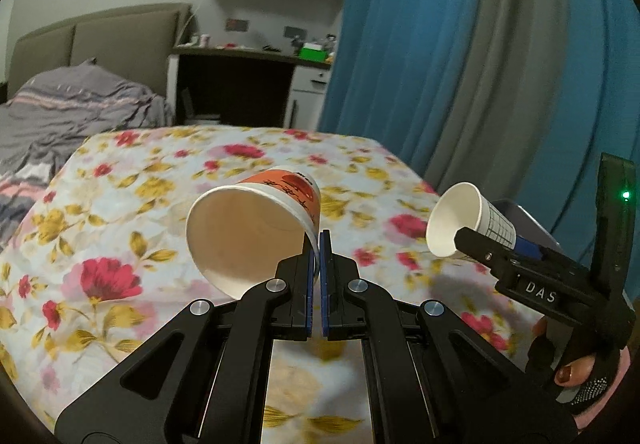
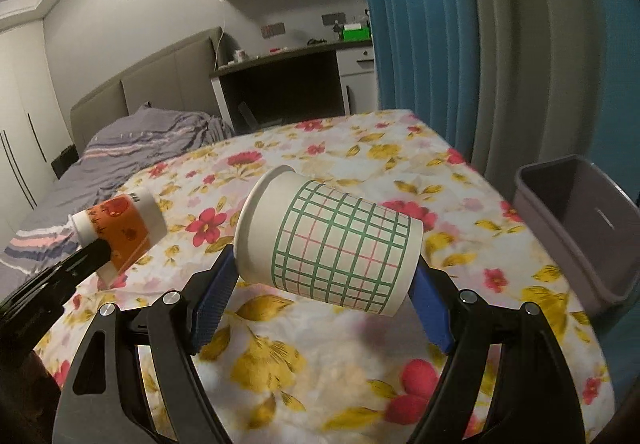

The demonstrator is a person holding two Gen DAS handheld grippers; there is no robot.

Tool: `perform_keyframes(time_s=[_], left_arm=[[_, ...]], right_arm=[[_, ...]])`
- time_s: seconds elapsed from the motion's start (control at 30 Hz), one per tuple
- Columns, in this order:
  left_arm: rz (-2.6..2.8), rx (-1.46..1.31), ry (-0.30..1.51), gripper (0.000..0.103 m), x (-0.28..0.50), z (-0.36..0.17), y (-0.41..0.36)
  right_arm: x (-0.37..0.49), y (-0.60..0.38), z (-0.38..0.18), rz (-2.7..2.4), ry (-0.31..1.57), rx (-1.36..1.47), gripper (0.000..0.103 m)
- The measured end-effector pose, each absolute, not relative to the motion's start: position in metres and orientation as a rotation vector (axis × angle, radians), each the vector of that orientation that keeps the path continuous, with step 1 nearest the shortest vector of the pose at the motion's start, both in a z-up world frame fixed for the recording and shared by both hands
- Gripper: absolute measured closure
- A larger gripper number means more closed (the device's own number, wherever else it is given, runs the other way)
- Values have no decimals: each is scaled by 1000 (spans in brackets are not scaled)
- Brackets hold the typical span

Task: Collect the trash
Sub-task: 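Carry the orange cup and grid cup over the gray bin with both tools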

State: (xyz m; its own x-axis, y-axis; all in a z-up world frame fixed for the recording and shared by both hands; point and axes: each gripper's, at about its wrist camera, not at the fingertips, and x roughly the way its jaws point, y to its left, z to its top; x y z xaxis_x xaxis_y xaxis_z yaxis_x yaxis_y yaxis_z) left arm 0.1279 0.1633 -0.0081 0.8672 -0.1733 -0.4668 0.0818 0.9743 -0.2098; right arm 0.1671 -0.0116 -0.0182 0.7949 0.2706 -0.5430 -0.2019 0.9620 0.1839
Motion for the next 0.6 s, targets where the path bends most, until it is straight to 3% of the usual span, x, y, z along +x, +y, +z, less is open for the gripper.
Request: perform_keyframes(time_s=[0.6], left_arm=[[-362,-84,483,101,144,23,11]], right_arm=[[146,-143,4,95,518,171,25]])
